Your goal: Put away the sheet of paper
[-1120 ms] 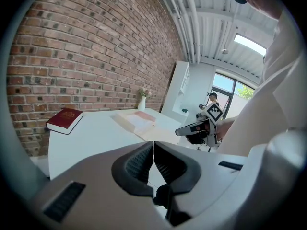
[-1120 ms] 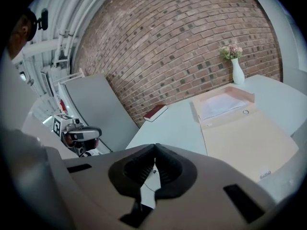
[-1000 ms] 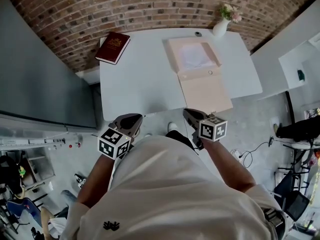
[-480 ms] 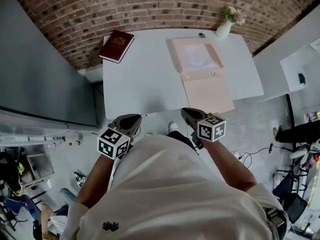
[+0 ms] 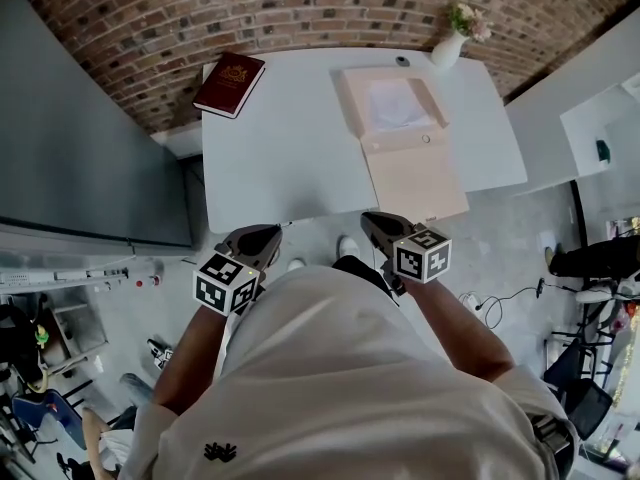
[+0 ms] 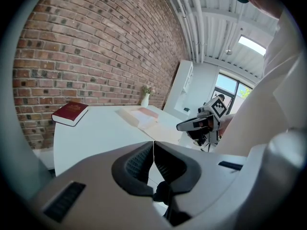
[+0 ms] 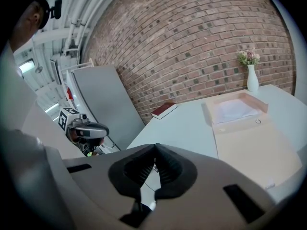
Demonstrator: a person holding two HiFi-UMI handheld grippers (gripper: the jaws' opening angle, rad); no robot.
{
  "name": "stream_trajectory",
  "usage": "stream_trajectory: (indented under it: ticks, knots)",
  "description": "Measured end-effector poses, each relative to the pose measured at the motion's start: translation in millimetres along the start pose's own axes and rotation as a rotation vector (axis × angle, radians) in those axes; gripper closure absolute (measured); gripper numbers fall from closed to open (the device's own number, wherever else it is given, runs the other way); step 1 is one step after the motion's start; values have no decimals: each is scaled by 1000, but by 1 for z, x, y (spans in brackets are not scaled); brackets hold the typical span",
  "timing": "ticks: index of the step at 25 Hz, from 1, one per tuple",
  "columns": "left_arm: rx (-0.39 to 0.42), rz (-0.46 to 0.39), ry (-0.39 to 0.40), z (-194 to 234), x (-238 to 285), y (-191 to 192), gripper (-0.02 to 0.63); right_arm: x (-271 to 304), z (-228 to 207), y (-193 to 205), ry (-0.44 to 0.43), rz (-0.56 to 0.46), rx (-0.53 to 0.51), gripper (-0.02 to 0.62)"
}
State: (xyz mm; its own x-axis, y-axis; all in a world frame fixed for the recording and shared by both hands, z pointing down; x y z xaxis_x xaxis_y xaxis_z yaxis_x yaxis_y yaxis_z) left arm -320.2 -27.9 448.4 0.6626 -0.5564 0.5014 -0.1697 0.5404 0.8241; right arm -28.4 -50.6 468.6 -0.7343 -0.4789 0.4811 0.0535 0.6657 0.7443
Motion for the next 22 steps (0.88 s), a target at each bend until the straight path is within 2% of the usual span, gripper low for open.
stream_trajectory:
  ticks: [10,22]
  knots:
    - [-11,20,12,3,13,2,581,-1,-7,2,8,12,-9,568]
    - [3,38,20,0,48,-18,581,-6,-44,-7,15,10,7,568]
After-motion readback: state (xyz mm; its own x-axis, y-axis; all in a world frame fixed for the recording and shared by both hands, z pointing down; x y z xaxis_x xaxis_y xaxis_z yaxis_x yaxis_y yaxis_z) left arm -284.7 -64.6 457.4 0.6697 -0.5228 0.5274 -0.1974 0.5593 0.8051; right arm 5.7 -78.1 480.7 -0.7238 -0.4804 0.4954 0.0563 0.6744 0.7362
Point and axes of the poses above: the fingertips, and each gripper's own axes: x forward along the fingers, z to its left, y out of its underside, the point moved 9 cm from there along -x, backward along the fingers, and after that the axes turned 6 degrees about -y, right-handed, at the moved point
